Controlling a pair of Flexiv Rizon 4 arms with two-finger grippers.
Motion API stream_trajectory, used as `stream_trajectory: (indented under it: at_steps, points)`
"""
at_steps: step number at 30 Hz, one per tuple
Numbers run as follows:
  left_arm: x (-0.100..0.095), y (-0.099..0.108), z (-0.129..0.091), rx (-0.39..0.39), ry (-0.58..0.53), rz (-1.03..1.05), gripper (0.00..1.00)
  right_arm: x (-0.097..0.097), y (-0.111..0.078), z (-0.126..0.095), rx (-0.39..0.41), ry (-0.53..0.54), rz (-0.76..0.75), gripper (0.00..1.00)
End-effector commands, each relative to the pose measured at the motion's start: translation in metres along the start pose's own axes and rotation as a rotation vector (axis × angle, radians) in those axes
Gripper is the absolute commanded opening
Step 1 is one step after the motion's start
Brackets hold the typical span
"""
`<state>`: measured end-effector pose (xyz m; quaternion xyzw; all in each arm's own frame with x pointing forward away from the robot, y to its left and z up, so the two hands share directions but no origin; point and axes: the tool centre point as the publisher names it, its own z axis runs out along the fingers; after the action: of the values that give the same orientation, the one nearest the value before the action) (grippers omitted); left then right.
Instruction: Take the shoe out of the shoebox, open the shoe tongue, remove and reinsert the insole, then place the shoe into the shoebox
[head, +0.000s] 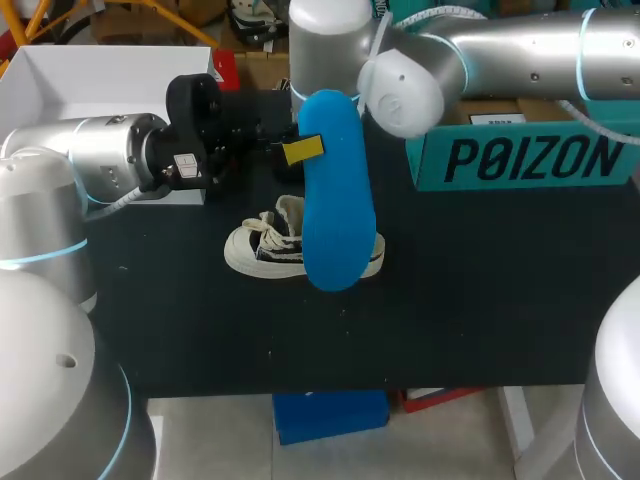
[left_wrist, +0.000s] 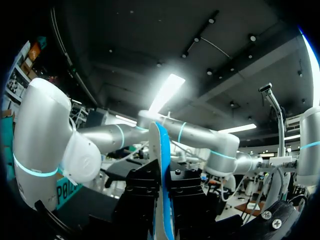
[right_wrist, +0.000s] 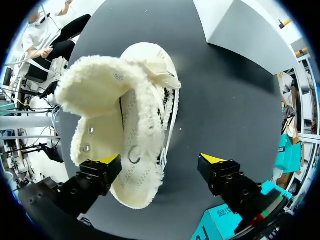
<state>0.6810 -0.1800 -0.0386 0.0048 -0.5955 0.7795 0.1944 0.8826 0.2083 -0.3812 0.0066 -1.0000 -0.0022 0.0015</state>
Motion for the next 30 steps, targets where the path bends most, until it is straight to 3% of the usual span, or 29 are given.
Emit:
stream_trajectory:
  at_steps: [1,15,16,18,19,21,23,30]
  points:
    - [0.0003,0.0014,0.0006,0.001,-0.002,0.002,0.00,-0.0011,0.0021,0.0107,0.015,0.005,0.015,1.00]
    - [0.0003,0.0014,0.0006,0.001,-0.002,0.002,0.00,-0.0031,0.0012,0.0178,-0.015,-0.005,0.047,1.00]
    - [0.0003,0.0014,0.0006,0.001,-0.002,0.002,0.00,-0.0033,0.0016,0.0174,-0.013,-0.006,0.046,0.90]
    - [0.0003,0.0014,0.0006,0.001,-0.002,0.002,0.00,-0.0038,0.0025,0.0167,-0.010,-0.005,0.039,0.47]
    - [0.0003,0.0014,0.0006,0.001,-0.002,0.002,0.00,-0.0050,0.0019,0.0173,-0.007,-0.003,0.035,0.38]
    - [0.0003,0.0014,0.0006,0.001,-0.002,0.002,0.00,-0.0050,0.0030,0.0172,-0.006,0.002,0.029,0.00]
    - [0.0003,0.0014,0.0006,0.001,-0.002,0.002,0.00,-0.0038,0.0050,0.0195,-0.029,0.054,0.018,0.00]
    - [0.0003,0.0014,0.0006,0.001,-0.002,0.002,0.00,-0.0038,0.0050,0.0195,-0.029,0.054,0.018,0.00]
